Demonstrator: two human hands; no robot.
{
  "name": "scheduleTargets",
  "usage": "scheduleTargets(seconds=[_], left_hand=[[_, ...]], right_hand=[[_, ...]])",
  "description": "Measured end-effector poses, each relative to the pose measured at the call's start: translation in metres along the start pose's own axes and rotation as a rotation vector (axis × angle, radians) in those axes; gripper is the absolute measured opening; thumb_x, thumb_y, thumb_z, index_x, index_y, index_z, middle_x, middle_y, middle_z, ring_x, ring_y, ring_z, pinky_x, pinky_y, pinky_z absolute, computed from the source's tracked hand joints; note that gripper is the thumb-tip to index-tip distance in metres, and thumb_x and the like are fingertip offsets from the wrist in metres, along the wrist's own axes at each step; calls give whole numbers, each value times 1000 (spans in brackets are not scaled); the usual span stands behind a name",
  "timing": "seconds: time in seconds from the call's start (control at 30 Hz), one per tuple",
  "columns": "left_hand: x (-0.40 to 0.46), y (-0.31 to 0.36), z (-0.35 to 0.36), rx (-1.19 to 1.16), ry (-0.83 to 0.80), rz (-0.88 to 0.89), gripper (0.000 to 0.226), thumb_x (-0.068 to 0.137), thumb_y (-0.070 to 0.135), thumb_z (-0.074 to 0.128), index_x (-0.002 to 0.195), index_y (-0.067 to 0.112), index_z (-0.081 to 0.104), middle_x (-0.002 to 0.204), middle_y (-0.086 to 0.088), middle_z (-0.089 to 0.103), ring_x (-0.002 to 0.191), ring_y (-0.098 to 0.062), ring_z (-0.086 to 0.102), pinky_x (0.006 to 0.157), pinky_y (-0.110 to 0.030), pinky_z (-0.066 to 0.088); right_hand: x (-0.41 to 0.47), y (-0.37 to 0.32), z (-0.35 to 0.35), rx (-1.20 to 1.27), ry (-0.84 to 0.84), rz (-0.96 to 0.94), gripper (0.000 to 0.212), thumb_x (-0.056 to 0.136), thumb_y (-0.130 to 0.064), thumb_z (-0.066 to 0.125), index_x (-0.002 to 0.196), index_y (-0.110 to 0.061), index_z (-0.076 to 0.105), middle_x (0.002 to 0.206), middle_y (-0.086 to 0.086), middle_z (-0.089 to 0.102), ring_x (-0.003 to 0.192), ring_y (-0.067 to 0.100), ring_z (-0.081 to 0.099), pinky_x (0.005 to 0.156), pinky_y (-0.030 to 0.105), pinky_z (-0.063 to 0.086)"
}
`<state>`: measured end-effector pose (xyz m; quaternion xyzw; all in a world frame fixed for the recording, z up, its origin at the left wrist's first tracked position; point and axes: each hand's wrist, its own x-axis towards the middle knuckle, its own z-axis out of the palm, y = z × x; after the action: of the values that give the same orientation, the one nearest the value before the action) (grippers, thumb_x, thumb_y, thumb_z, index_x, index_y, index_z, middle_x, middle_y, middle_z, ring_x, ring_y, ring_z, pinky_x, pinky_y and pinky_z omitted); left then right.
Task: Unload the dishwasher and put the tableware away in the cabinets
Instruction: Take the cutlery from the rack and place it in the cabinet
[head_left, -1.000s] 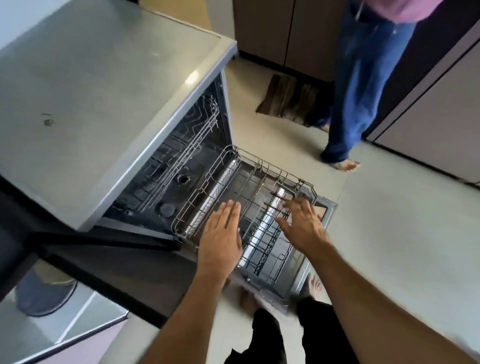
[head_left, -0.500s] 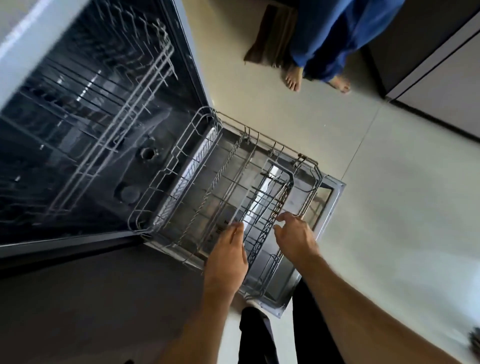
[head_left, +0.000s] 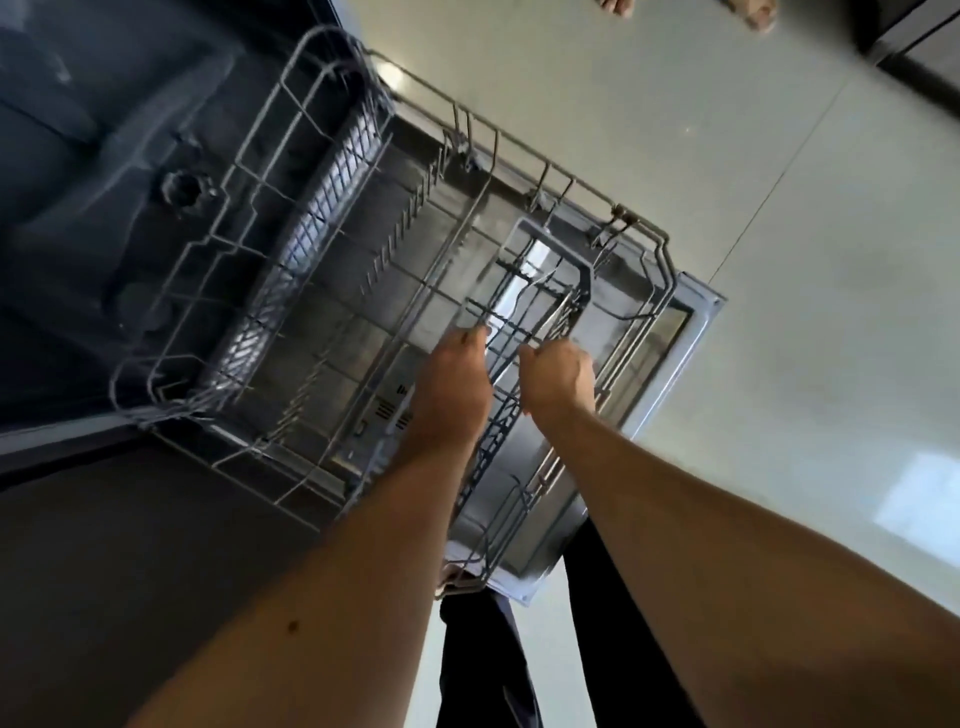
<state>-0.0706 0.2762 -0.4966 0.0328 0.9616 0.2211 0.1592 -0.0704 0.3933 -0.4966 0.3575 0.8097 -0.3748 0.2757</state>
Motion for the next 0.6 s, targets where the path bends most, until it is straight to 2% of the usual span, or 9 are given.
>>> scheduleTargets(seconds=[0.03,0.1,0.23,0.33,0.4,0.5,0.6], left_hand=[[5,-2,7,22,-5,15,24,97,6,53,119,7,62,97,-8,69,77,-16,64,66,-19,51],[12,-3,21,69,-11,39,16,95,10,61,110,9,63,91,-7,67,74,-17,64,63,-25,55],[21,-3,30,147,-22,59,11,93,14,66,103,8,65,83,-5,67,70,-15,64,60,-22,53],[30,-1,28,192,-65,55,3,91,10,66,92,8,65,76,-6,67,65,-19,66,56,-25,51],[33,2,28,203,-80,27,5,92,12,65,89,9,64,76,-5,68,65,-18,67,57,-26,55],[25,11,24,142,-49,-37,9,94,15,63,87,9,64,74,-3,67,61,-14,66,52,-22,53],[6,23,12,92,-46,-126,8,94,16,61,90,9,63,77,-4,67,61,-15,65,53,-25,55]], right_hand=[[4,-1,2,17,10,12,33,99,-37,56,83,-9,65,74,5,66,62,15,65,48,21,48],[13,-1,6,0,14,24,35,96,-42,58,82,-11,64,74,4,65,63,17,66,51,24,50],[19,-3,11,36,4,77,30,95,-40,61,86,-11,65,75,3,66,65,17,67,60,32,58],[20,-8,11,66,-4,128,23,94,-31,64,86,-10,68,76,5,68,65,18,69,62,33,60],[19,-10,10,77,-7,139,20,93,-26,63,85,-10,70,75,6,69,64,18,69,58,29,59],[3,-11,0,87,-24,113,17,94,-22,62,84,-10,68,73,2,65,59,12,62,42,18,45],[-20,-9,-16,95,-40,52,20,94,-17,60,76,-12,65,68,0,61,55,10,58,39,13,41]])
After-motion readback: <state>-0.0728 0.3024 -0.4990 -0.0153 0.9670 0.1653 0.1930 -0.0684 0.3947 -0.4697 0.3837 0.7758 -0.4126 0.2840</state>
